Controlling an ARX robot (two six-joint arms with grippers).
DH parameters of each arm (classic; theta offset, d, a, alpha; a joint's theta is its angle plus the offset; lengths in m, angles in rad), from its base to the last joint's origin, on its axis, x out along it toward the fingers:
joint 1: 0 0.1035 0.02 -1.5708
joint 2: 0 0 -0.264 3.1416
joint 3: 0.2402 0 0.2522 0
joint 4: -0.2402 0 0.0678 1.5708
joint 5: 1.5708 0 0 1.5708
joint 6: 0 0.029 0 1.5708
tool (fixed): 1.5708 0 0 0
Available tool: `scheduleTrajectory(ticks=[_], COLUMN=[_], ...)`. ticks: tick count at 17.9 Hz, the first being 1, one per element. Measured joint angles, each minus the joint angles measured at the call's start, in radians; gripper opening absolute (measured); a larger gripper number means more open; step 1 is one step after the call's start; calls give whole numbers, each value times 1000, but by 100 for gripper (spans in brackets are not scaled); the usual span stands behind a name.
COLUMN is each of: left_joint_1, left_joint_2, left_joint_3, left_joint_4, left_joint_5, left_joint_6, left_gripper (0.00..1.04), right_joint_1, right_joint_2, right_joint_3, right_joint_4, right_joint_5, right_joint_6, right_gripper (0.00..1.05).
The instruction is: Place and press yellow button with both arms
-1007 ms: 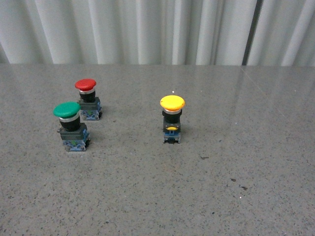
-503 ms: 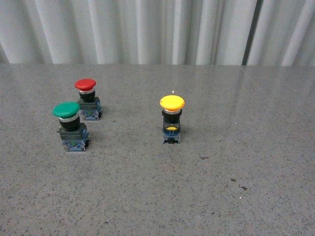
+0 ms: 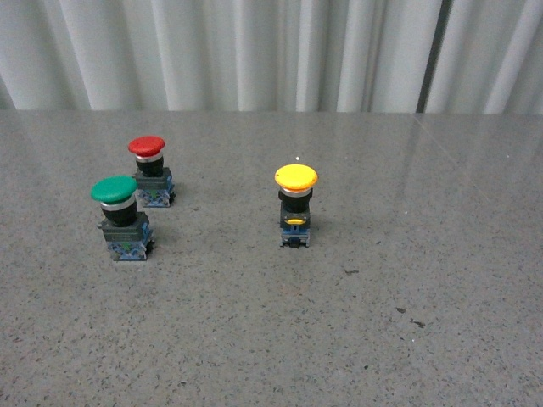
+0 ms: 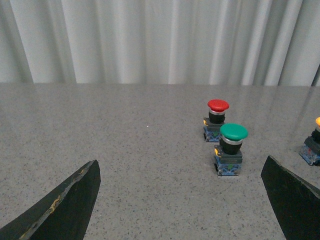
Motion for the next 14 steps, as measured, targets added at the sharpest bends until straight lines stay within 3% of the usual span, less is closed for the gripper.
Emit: scheduleTrajectory(ticks=[8, 11, 14], left_joint_1=[0, 0, 0], left_joint_2=[0, 0, 0], left_joint_3=[0, 0, 0], left_joint_4=[0, 0, 0], left_joint_5=[0, 0, 0], left_joint_6=[0, 0, 0], left_gripper=[98, 98, 98], right_joint_1=[-13, 92, 242], right_joint_2=[396, 862, 1237], right_joint_3=[164, 405, 682], right_joint_4=[385, 620, 553], right_joint_5=[-83, -101, -109], right_joint_6=[17, -15, -76], right_gripper=[98, 98, 98])
